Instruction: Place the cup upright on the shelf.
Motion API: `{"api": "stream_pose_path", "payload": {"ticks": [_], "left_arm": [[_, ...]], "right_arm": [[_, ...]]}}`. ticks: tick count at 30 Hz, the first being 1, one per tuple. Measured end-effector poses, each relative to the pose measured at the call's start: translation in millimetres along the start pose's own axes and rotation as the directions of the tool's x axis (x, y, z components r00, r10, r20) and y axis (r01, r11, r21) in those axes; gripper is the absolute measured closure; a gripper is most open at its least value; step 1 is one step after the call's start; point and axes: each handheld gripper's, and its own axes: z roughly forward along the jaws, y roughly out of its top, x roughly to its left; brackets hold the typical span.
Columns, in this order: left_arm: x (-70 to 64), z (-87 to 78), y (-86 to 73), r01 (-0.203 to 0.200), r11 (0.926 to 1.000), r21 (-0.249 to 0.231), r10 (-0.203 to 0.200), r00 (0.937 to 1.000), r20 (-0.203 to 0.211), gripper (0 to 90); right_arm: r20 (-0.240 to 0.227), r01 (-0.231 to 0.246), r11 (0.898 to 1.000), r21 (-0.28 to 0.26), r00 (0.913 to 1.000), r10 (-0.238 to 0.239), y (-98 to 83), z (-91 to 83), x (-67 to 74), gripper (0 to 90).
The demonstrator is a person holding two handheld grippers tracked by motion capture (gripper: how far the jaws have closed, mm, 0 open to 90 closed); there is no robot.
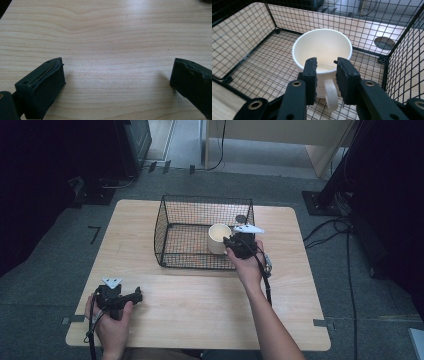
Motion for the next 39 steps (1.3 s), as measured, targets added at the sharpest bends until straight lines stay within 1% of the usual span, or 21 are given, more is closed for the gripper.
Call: {"api": "stream_pose_path", "payload": {"ticks": [4, 5, 6, 7, 8, 9, 10, 11, 13, 16, 18, 20, 21, 22, 24, 27, 31, 32, 36, 37, 39], "left_arm": [[0.0, 0.0, 0.0, 0.000, 1.0000, 0.000, 0.000, 1.0000, 0.000, 0.0], [0.0, 0.0, 0.0, 0.000, 1.0000, 0.000, 0.000, 1.0000, 0.000, 0.0], [0.0, 0.0, 0.0, 0.000, 1.0000, 0.000, 0.000, 1.0000, 0.000, 0.0], [0.0, 0.0, 0.0, 0.000, 1.0000, 0.000, 0.000, 1.0000, 0.000, 0.0], [0.0, 0.0, 0.0, 0.000, 1.0000, 0.000, 0.000, 1.0000, 0.000, 0.0], [0.0, 0.0, 0.0, 0.000, 1.0000, 0.000, 0.000, 1.0000, 0.000, 0.0], [0.0, 0.1, 0.0, 0.000, 1.0000, -0.001, 0.000, 1.0000, 0.000, 0.0], [0.0, 0.1, 0.0, 0.000, 1.0000, -0.002, 0.000, 1.0000, 0.000, 0.0], [0.0, 0.1, 0.0, 0.000, 1.0000, -0.002, 0.000, 1.0000, 0.000, 0.0], [0.1, 0.1, 0.0, -0.001, 1.0000, -0.002, 0.001, 1.0000, 0.000, 0.0], [0.0, 0.2, -0.1, 0.000, 1.0000, -0.003, 0.000, 1.0000, 0.000, 0.0], [0.0, 0.2, -0.1, 0.000, 1.0000, -0.003, 0.000, 1.0000, 0.000, 0.0], [-0.1, 0.2, -0.1, 0.001, 1.0000, -0.003, -0.001, 1.0000, 0.000, 0.0], [-0.1, 0.2, -0.1, 0.001, 1.0000, -0.002, -0.001, 1.0000, 0.000, 0.0], [0.2, 0.0, 0.0, -0.003, 1.0000, 0.000, 0.003, 1.0000, 0.000, 0.0], [0.1, 0.0, 0.0, -0.002, 1.0000, 0.000, 0.002, 1.0000, 0.000, 0.0], [0.1, 0.0, -0.1, -0.002, 1.0000, 0.000, 0.002, 1.0000, 0.000, 0.0], [0.2, 0.0, -0.1, -0.002, 1.0000, 0.000, 0.002, 1.0000, 0.000, 0.0], [0.1, 0.0, -0.1, -0.002, 1.0000, 0.000, 0.002, 1.0000, 0.000, 0.0], [0.1, 0.0, -0.1, -0.002, 1.0000, 0.000, 0.002, 1.0000, 0.000, 0.0], [0.1, 0.0, -0.1, -0.002, 1.0000, 0.000, 0.002, 1.0000, 0.000, 0.0]], "right_arm": [[-0.038, 0.016, 1.000, 0.000, 0.9992, -0.016, -1.6, -10.2, 2.1, 54.7], [-0.040, 0.020, 1.000, -0.002, 0.9990, -0.020, -2.8, -13.3, 2.7, 49.9], [-0.040, 0.020, 1.000, -0.002, 0.9990, -0.020, -2.8, -13.3, 2.7, 49.9], [-0.046, 0.020, 1.000, -0.002, 0.9987, -0.020, -4.1, -16.3, 3.0, 44.7], [-0.058, 0.024, 1.000, -0.003, 0.9980, -0.025, -7.2, -22.8, 3.7, 35.8], [-0.057, 0.028, 1.000, -0.003, 0.9980, -0.028, -9.3, -26.5, 4.3, 30.2], [-0.057, 0.028, 1.000, -0.003, 0.9980, -0.028, -9.3, -26.5, 4.3, 30.2], [-0.050, 0.034, 0.999, -0.001, 0.9982, -0.034, -11.4, -29.9, 4.9, 24.4], [-0.055, 0.039, 0.999, 0.009, 0.9977, -0.039, -15.8, -36.3, 5.5, 13.8], [-0.060, 0.054, 0.998, 0.014, 0.9968, -0.053, -22.3, -46.9, 5.8, 5.2], [-0.073, 0.051, 0.999, 0.015, 0.9961, -0.050, -28.8, -56.7, 3.7, 0.0], [-0.071, 0.047, 0.999, 0.014, 0.9965, -0.046, -31.2, -60.2, 2.7, 0.0], [-0.066, 0.042, 0.999, 0.006, 0.9969, -0.041, -36.3, -66.7, -0.2, 0.0], [-0.066, 0.042, 0.999, 0.006, 0.9969, -0.041, -36.3, -66.7, -0.2, 0.0], [-0.047, 0.048, 0.999, 0.003, 0.9978, -0.047, -45.2, -75.1, -4.4, 0.0], [-0.042, 0.046, 0.999, 0.005, 0.9981, -0.045, -51.2, -79.7, -8.3, 0.0], [-0.031, 0.036, 0.999, 0.004, 0.9989, -0.036, -62.7, -88.2, -16.8, 0.0], [-0.022, 0.029, 1.000, 0.006, 0.9993, -0.029, -68.4, -92.1, -21.4, 0.0], [-0.007, 0.011, 1.000, 0.009, 0.9999, -0.011, -79.4, -97.8, -31.7, 0.0], [-0.007, 0.011, 1.000, 0.009, 0.9999, -0.011, -79.4, -97.8, -31.7, 0.0], [0.011, -0.002, 1.000, 0.018, 0.9999, 0.001, -88.0, -101.0, -39.5, 0.0]]}}
